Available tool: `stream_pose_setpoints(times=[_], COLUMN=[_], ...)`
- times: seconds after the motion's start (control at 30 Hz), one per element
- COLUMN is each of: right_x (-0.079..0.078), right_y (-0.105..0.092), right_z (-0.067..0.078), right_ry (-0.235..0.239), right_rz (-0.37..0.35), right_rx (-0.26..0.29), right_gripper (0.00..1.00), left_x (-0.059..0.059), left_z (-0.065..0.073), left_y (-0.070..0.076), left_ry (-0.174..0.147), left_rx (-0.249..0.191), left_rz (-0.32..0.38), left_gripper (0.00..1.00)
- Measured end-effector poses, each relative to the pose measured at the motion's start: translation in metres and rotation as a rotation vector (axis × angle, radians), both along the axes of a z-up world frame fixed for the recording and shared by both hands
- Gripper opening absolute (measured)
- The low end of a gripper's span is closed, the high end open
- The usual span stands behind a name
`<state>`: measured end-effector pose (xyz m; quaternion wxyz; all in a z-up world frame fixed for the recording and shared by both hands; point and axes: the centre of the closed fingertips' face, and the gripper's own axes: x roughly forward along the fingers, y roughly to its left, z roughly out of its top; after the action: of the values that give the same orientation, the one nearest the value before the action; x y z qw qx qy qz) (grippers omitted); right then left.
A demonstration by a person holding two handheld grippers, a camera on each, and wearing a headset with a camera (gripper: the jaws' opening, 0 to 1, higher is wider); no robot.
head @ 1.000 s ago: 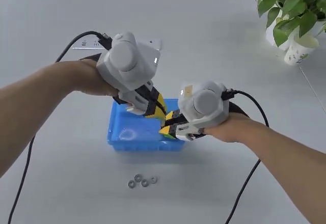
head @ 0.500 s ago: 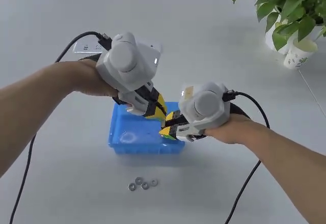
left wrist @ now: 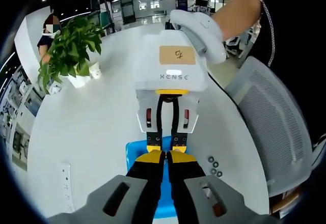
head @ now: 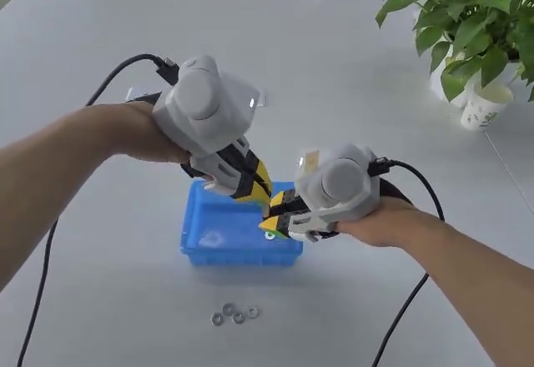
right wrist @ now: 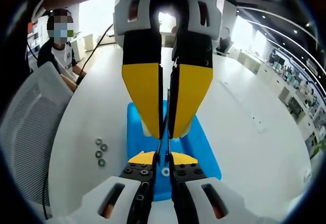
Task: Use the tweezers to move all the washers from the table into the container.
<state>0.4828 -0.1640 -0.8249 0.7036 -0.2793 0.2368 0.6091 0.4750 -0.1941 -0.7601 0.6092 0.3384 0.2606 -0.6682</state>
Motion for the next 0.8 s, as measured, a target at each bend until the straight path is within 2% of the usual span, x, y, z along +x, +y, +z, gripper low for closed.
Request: stream_pose_setpoints(times=[0.33,0.8], right_x=[-0.009,-0.033], right_y=[0.001,0.002], right_z=[0.015,0.021], right_ry=[-0.028,-0.041], right_rz=[0.001,0.007], right_rx=[0.010,0.013], right_gripper=[0.11,0.11], left_x=[-0.011,-0.034], left_z=[0.016,0.020], left_y=[0.001,0.004], left_ry=[0.004,0.001], left_rx=[0.002,0.036], left_rz=[0.004,-0.023], left_gripper=[0.07,0.07])
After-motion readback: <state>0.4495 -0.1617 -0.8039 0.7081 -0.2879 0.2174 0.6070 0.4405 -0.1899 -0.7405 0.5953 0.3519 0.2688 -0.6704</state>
